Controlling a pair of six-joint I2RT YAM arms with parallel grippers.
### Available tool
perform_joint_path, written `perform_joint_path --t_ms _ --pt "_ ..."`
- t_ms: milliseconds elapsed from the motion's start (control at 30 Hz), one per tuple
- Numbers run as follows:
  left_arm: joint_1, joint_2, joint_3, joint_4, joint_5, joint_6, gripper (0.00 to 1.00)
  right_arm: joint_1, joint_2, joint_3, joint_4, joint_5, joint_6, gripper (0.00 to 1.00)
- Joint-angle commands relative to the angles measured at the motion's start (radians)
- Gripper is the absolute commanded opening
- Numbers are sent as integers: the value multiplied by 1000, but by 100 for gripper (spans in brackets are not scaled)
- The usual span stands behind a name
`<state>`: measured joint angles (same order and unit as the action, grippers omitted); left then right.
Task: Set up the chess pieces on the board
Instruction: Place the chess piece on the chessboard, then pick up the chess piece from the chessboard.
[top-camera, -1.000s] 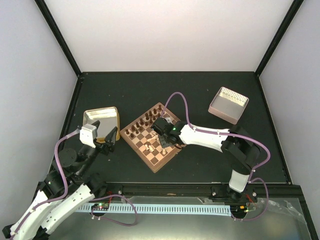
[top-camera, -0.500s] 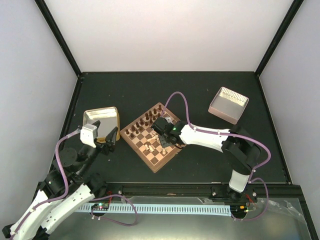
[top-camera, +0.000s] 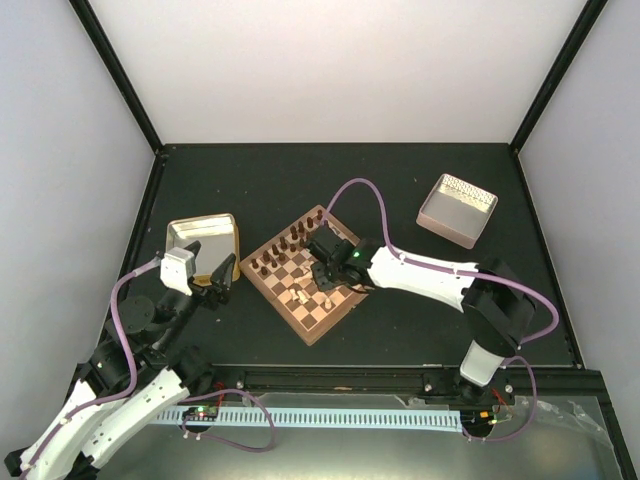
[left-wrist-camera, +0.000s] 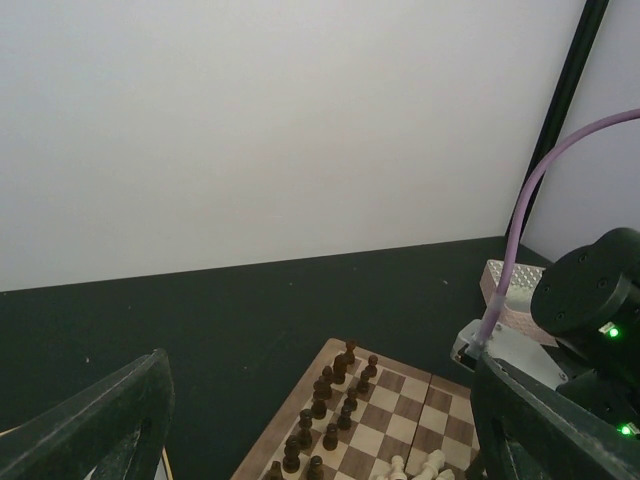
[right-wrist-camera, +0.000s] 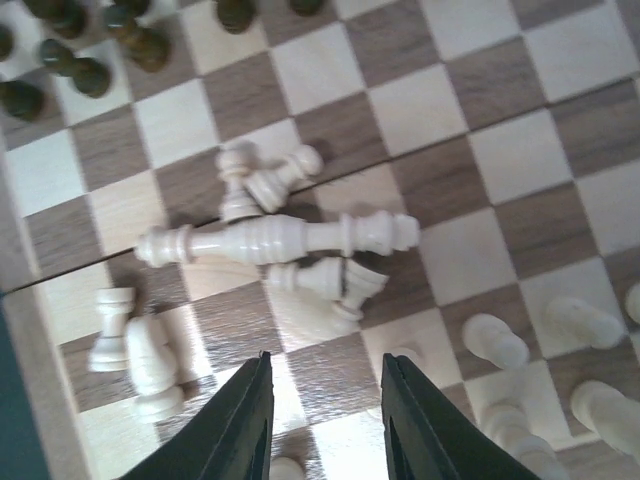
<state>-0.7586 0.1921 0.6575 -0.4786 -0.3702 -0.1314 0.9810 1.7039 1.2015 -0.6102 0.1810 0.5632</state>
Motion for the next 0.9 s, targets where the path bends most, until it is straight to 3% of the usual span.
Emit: perform_joint_path --t_ms 0,267,533,867 --pt "-1 12 7 -3 -6 2 83 8 3 37 26 -101 -58 33" --pt "-1 12 7 -3 -6 1 83 90 76 104 -12 -130 -150 37" --pt "-1 12 7 -2 -4 2 83 119 163 150 -67 -133 -168 28" --pt "-1 11 6 0 -3 3 83 119 233 188 -97 -130 -176 29"
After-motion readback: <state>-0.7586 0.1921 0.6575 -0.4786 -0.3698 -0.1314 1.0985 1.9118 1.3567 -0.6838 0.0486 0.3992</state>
